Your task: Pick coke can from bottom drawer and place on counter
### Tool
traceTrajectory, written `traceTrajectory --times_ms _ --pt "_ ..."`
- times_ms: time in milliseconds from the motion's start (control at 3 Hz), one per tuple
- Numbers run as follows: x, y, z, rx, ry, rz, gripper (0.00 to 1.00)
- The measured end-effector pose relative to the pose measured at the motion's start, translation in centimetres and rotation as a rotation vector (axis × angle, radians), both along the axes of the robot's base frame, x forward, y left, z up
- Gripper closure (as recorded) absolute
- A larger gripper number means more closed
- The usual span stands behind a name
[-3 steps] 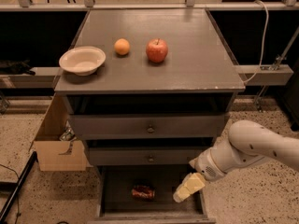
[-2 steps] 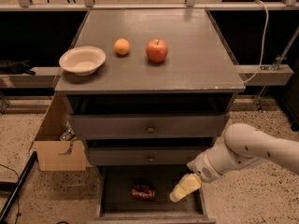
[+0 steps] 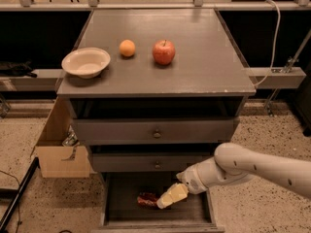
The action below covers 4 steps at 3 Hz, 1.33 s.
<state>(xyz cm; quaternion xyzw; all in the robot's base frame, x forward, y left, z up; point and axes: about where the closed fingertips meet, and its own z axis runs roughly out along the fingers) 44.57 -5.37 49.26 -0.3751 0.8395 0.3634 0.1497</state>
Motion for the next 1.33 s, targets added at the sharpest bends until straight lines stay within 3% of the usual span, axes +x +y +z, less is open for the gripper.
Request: traceTrajectory --times_ms 667,1333 --pt "2.9 -0.4 -4.4 0.328 -0.166 0.019 0.0" --pt "2.8 0.5 -5.7 0.334 -0.171 -0.001 0.0"
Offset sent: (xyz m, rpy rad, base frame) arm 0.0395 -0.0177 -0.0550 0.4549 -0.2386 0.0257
